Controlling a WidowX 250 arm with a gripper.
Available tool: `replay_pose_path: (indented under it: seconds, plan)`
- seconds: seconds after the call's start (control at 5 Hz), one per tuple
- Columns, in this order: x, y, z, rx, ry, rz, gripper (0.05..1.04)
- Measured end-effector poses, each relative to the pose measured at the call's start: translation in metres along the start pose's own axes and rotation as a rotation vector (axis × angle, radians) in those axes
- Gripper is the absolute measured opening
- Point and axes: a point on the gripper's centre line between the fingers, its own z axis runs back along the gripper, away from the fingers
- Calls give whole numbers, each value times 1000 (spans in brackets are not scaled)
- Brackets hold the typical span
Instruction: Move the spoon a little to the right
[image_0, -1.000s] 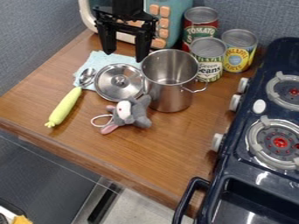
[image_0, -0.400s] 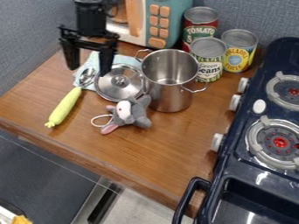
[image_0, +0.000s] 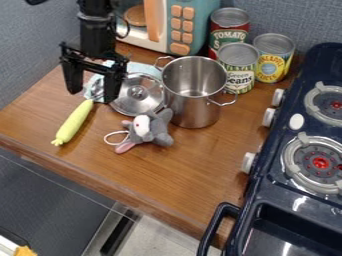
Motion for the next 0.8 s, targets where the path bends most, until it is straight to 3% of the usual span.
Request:
replay_pose_path:
  seconds: [0.4, 0.6, 0.8]
  plan:
    - [-19, -4, -17, 51, 87, 10, 999]
    - [-18, 2, -18, 43, 73, 24, 999]
    - [-13, 9, -21, -19, 16, 61, 999]
